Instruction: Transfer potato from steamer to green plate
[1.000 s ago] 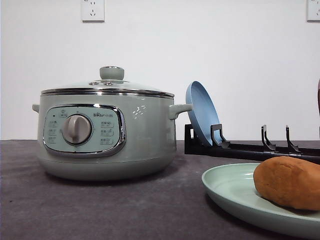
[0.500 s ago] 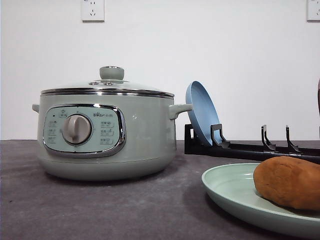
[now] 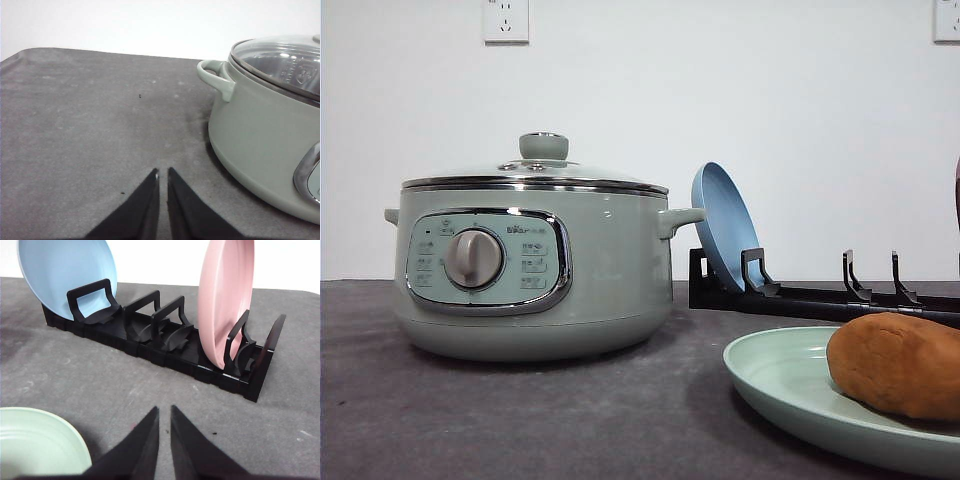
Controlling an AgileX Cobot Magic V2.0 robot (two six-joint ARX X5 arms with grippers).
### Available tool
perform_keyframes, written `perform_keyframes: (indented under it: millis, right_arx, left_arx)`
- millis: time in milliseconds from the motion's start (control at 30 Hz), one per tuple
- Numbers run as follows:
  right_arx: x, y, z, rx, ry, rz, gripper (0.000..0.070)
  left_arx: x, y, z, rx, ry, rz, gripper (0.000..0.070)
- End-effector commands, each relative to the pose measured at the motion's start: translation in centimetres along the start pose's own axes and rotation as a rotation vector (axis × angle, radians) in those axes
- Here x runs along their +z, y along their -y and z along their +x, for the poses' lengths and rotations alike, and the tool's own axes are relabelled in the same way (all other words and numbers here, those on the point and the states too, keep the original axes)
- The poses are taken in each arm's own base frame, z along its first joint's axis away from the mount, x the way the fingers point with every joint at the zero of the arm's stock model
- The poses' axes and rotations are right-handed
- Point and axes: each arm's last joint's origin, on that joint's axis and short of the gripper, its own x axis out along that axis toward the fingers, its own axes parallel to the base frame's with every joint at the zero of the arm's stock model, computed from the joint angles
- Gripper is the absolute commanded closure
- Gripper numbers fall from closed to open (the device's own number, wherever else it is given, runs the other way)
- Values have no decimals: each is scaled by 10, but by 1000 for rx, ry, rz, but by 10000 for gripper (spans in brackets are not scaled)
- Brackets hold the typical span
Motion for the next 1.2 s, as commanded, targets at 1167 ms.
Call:
perform_keyframes:
  millis: [1167]
  right_arx:
    - [-1,-2,1,-67,18,-7,668]
  left_arx:
    - [-6,-1,2,1,-11,-3,678]
